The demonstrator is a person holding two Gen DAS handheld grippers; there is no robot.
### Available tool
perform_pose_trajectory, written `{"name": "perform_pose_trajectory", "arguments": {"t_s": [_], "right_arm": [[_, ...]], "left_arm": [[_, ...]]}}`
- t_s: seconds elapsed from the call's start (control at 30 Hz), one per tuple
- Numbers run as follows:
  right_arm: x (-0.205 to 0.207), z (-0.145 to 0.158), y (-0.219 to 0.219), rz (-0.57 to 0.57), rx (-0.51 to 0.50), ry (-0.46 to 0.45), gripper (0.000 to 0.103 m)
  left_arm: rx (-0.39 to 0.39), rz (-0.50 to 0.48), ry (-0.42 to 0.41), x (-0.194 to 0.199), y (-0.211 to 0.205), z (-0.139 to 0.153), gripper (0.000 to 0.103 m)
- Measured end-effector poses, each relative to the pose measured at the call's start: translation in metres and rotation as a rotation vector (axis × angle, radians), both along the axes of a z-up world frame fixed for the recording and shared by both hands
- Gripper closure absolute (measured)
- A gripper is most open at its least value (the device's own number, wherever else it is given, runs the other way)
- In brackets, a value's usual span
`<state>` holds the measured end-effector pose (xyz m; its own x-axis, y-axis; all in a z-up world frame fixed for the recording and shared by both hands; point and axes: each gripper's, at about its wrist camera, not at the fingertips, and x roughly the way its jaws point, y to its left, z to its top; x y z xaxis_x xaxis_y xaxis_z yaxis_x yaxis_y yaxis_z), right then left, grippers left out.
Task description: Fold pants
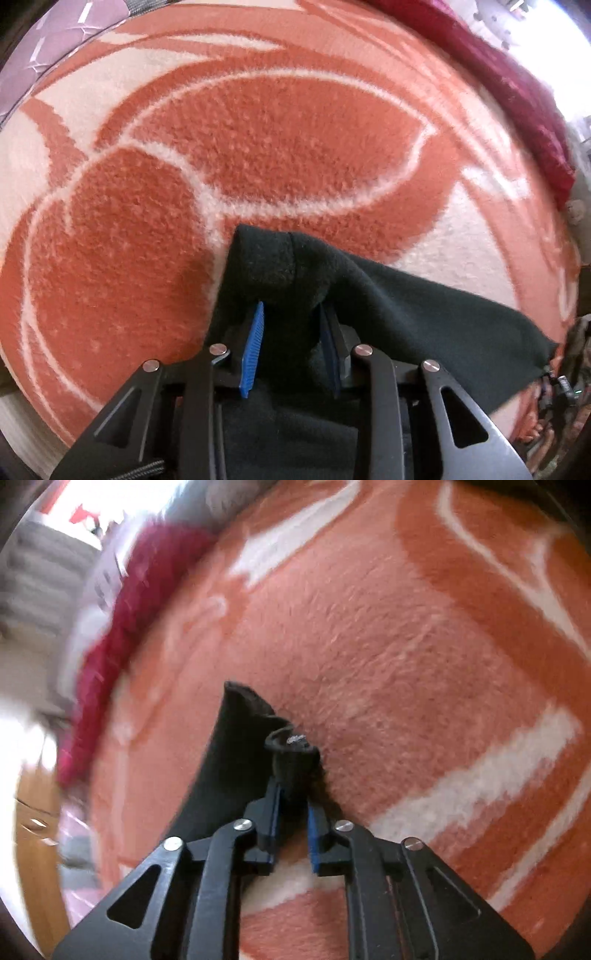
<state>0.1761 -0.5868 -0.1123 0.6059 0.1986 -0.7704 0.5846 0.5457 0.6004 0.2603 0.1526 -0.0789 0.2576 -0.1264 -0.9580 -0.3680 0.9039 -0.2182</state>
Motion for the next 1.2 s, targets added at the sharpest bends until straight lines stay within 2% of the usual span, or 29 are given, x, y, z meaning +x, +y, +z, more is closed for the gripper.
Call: {"name": "perform_pose_trajectory", "arguments": {"t_s": [0.1, 0.17, 0.23, 0.3, 0.33, 0.37, 0.47, 0.57, 0.7, 0.8, 0.83, 0.9, 0.93, 0.97, 1.03, 1.13, 1.2], "right_arm": [[-0.021, 0.007, -0.016, -0.044, 0.014, 0.002, 0.079], [-0.026, 0.022, -0.029, -0.044, -0.066, 0.021, 0.079], [-0.03, 0.039, -0.038, -0.027, -0.133, 0.023, 0.078], [-0.027, 0.047, -0.043, -0.015, -0.151, 0.01, 0.058], [-0.023, 0.052, -0.043, -0.006, -0.156, 0.003, 0.034], [-0.015, 0.054, -0.044, 0.001, -0.165, 0.004, 0.022], [0.01, 0.06, -0.036, 0.063, -0.21, -0.01, 0.022], [0.039, 0.056, -0.03, 0.137, -0.211, 0.003, 0.022], [0.081, 0.035, -0.017, 0.27, -0.218, 0.081, 0.022], [0.095, 0.017, -0.005, 0.353, -0.199, 0.123, 0.022], [0.097, 0.014, 0.001, 0.373, -0.214, 0.128, 0.024], [0.097, 0.013, 0.016, 0.417, -0.309, 0.138, 0.052], [0.096, 0.015, 0.024, 0.457, -0.343, 0.133, 0.087], [0.095, 0.016, 0.03, 0.477, -0.371, 0.145, 0.091], [0.087, 0.026, 0.035, 0.462, -0.429, 0.137, 0.091], [0.071, 0.046, 0.035, 0.409, -0.466, 0.1, 0.091], [0.063, 0.056, 0.032, 0.391, -0.475, 0.097, 0.091]], "left_arm": [[-0.034, 0.047, -0.082, -0.006, 0.027, 0.028, 0.066], [-0.003, 0.053, -0.099, -0.003, 0.039, 0.042, 0.035], [0.017, 0.031, -0.096, 0.002, 0.04, 0.046, 0.031], [-0.019, -0.022, -0.057, 0.011, 0.031, 0.04, 0.029], [-0.043, -0.042, -0.041, 0.01, 0.029, 0.037, 0.028], [-0.065, -0.061, -0.016, 0.013, 0.024, 0.03, 0.028], [-0.085, -0.056, 0.035, 0.021, 0.014, 0.011, 0.028], [-0.102, -0.029, 0.074, 0.027, 0.013, -0.004, 0.028], [-0.132, -0.013, 0.111, 0.037, 0.017, -0.016, 0.028], [-0.15, 0.0, 0.122, 0.048, 0.013, -0.026, 0.027], [-0.135, 0.001, 0.131, 0.051, 0.008, -0.03, 0.025], [-0.081, -0.022, 0.122, 0.054, -0.004, -0.031, 0.028], [-0.064, -0.034, 0.11, 0.054, -0.008, -0.03, 0.043], [-0.05, -0.055, 0.098, 0.053, -0.014, -0.028, 0.068], [-0.033, -0.092, 0.071, 0.048, -0.022, -0.022, 0.071], [0.062, -0.133, -0.013, 0.036, -0.031, 0.0, 0.071], [0.104, -0.146, -0.037, 0.03, -0.035, 0.009, 0.07]]}}
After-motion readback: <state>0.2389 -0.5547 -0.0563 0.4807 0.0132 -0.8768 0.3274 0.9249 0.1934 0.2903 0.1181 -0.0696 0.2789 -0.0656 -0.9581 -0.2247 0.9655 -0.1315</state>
